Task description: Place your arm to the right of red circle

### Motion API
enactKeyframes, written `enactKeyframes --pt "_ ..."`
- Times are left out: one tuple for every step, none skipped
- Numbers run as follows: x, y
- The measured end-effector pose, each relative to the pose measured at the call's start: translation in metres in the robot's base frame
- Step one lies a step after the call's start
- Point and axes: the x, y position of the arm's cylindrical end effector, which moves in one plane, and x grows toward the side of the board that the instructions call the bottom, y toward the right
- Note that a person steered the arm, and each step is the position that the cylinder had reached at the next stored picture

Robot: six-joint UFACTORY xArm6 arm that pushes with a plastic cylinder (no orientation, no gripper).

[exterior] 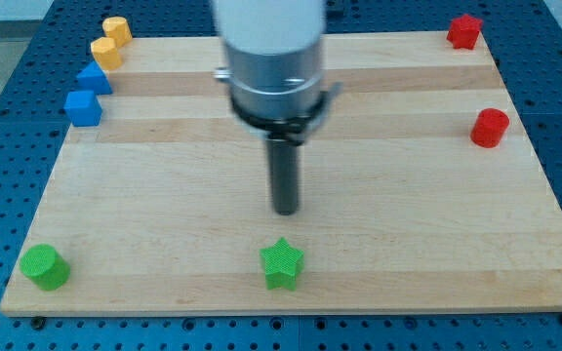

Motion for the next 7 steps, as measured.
enactKeyframes --pt "0.0 0.07" --pt "0.0 0.132" --pt "-0.002 0.173" --pt "-0.01 0.207" --pt "-0.026 0.233" --pt "-0.041 0.249" --pt "-0.049 0.252"
